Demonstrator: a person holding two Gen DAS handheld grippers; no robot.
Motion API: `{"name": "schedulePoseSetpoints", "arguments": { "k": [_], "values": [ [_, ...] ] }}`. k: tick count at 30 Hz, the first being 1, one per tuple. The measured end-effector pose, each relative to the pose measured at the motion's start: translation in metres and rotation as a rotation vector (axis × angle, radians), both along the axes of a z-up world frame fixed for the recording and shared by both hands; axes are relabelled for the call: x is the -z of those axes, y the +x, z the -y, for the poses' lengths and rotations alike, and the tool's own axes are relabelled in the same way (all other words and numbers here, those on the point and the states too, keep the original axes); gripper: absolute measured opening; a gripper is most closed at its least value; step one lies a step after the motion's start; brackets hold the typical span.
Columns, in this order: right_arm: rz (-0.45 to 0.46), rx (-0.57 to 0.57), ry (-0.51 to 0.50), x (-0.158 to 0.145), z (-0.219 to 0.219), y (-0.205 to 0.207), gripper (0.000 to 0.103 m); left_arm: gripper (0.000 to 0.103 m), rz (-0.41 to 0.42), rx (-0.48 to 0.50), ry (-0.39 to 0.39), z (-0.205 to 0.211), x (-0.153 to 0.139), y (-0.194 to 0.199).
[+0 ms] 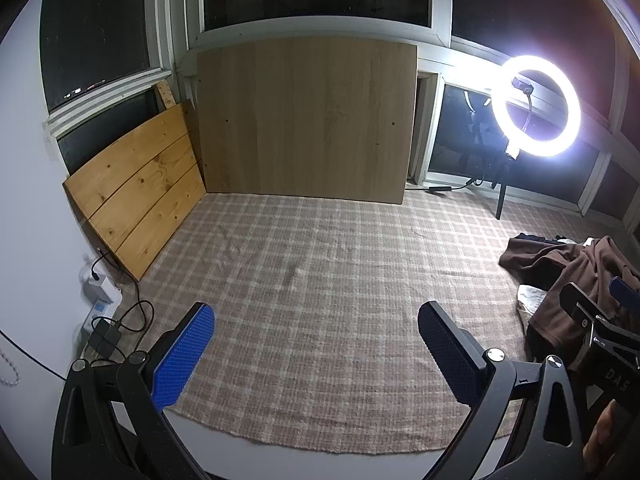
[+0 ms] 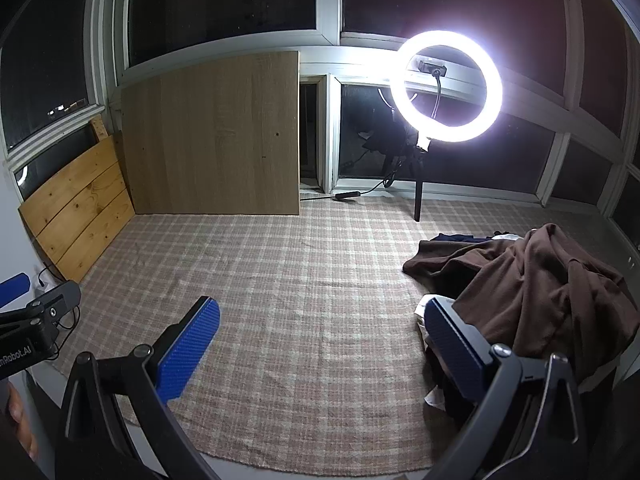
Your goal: Fold clothes
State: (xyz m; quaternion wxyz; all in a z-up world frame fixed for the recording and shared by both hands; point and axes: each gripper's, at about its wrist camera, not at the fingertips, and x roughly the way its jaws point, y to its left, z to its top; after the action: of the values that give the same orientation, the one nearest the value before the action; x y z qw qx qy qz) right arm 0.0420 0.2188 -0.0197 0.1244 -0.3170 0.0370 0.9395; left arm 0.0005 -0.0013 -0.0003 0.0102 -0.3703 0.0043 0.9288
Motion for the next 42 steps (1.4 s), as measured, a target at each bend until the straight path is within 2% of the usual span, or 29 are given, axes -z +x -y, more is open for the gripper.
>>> {"name": "schedulePoseSetpoints", "arguments": {
  "k": [8,16,23,28,32,38,42],
  "values": [
    [-0.001,-0.004,-0.001,-0.002,0.000,0.002,0.103,0.102,0.009,0.030,0.031,0.000,0.005,-0.001],
    [-0.022,0.012,0.026,-0.001,0.001,0.007,0.103,0.102,0.009,0.109,0.016,-0.014,0.008,0.000],
    [-0.029,0.020,-0.020,0.001,-0.004,0.007,0.103,0.102,0.003,0.164,0.015,-0.019,0.009,-0.002],
    [-0.049,0.041,-0.038,0.001,-0.009,0.010,0.103,0.102,0.000,0.159,0.019,-0.016,0.015,-0.007],
    [-0.068,0.060,-0.007,0.000,-0.006,0.012,0.103,0.102,0.036,0.195,0.031,-0.016,0.024,-0.014],
    [-0.056,0.085,-0.034,0.002,-0.010,0.011,0.103,0.102,0.071,0.287,0.045,-0.028,0.032,-0.020],
    [-0.071,0.121,-0.048,0.005,-0.015,0.018,0.103,0.102,0.064,0.289,0.037,-0.034,0.036,-0.021]
  ]
}}
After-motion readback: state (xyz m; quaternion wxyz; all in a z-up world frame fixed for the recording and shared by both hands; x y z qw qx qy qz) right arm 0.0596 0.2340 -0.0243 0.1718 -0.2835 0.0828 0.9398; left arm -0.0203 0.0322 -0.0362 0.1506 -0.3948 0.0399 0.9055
